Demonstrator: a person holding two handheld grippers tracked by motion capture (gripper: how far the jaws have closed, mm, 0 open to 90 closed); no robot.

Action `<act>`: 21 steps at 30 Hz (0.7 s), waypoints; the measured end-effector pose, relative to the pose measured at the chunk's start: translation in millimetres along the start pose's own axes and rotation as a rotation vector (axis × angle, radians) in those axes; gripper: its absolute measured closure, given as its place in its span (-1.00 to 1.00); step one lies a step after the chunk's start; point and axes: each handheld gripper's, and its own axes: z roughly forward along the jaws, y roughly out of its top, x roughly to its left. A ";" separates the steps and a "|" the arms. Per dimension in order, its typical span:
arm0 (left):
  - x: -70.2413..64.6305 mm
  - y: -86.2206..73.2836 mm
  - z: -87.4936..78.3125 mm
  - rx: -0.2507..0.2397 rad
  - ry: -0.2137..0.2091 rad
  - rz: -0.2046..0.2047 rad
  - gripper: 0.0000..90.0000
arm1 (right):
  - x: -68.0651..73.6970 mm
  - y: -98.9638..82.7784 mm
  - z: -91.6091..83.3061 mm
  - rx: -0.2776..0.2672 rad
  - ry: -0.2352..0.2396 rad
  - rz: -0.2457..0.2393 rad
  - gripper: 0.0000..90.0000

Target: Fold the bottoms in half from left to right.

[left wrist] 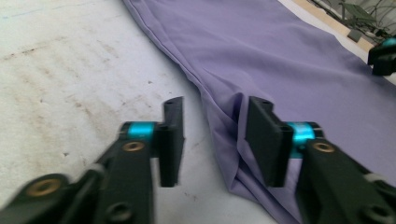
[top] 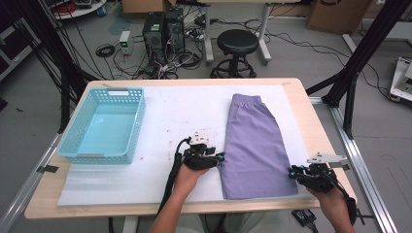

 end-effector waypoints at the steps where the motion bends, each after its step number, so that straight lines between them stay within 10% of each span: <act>1: -0.3 -0.2 -0.1 0.003 -0.001 0.012 0.40 | -0.5 0.4 -2.0 -0.012 -0.001 0.006 0.66; 7: -7.4 -4.1 -1.8 0.021 -0.015 0.114 0.80 | -2.4 -0.7 -5.2 -0.029 -0.006 0.026 0.56; 21: -17.0 0.7 23.1 0.095 -0.077 0.151 0.58 | 1.7 2.0 -4.5 -0.035 0.004 0.013 0.54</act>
